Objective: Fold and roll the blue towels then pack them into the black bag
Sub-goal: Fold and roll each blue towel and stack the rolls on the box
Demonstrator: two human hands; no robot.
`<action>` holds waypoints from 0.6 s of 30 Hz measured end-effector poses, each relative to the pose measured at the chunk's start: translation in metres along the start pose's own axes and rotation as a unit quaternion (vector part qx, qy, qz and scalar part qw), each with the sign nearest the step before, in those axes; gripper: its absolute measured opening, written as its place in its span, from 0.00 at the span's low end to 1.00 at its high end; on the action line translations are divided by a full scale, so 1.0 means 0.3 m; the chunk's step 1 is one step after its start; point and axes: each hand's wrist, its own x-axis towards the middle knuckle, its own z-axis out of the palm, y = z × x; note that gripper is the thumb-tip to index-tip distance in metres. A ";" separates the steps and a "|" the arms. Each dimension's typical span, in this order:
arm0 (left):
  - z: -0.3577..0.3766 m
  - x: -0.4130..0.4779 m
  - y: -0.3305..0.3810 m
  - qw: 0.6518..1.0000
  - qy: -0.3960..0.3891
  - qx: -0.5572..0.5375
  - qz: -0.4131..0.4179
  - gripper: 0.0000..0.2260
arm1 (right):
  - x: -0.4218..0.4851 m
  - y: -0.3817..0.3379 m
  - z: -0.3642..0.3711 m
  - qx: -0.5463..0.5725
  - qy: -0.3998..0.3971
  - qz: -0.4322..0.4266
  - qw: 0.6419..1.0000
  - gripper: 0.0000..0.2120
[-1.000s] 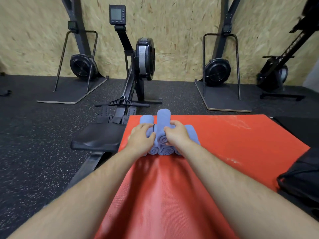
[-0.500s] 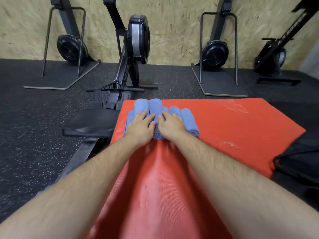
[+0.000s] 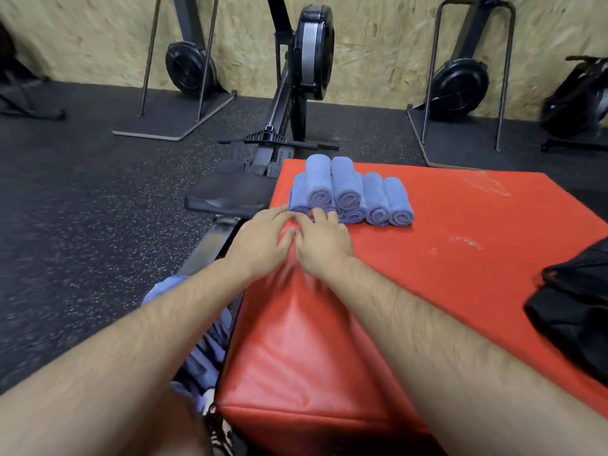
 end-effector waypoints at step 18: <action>-0.134 -0.495 -0.570 0.968 -0.094 -0.120 -0.201 0.21 | -0.053 -0.688 0.352 0.055 -0.162 -0.129 0.977 0.20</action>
